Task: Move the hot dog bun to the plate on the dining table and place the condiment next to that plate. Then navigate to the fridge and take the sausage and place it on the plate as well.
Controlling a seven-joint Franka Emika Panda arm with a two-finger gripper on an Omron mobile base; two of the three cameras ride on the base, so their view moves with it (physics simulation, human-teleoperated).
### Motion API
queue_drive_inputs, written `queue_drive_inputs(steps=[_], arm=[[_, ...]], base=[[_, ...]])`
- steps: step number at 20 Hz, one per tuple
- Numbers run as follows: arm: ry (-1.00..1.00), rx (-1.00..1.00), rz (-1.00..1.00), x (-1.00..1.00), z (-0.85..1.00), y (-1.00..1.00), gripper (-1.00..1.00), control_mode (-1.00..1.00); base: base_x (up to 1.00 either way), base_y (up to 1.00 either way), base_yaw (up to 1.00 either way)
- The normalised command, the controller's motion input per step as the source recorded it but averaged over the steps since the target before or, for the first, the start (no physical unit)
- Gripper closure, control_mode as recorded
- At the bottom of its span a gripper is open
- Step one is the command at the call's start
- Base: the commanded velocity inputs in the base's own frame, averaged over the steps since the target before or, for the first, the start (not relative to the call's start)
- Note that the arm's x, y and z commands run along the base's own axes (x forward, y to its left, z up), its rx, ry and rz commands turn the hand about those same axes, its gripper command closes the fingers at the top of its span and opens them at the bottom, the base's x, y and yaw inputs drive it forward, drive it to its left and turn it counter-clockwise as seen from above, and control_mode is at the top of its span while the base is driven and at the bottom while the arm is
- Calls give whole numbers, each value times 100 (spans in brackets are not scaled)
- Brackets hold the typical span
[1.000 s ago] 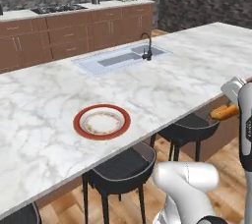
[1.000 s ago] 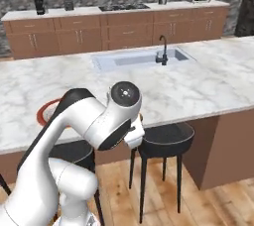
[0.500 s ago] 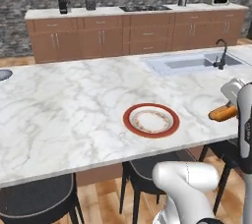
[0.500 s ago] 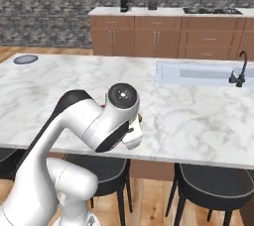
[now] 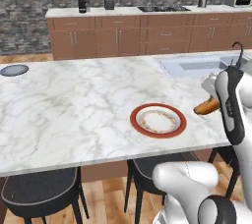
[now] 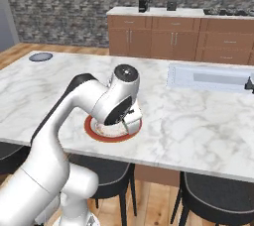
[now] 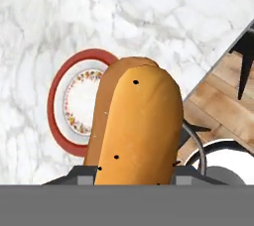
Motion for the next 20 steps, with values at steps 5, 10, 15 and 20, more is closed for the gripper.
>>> queue_drive_inputs(steps=[5, 10, 15, 20], arm=[[43, -10, 0, 92, -27, 40, 100, -100], [46, -17, 0, 74, -59, 34, 100, -100], [32, -10, 0, 36, -69, 14, 100, -100], [15, -2, 0, 61, -63, 7, 100, -100]], base=[[0, 0, 0], [0, 0, 0], [0, 0, 0], [0, 0, 0]])
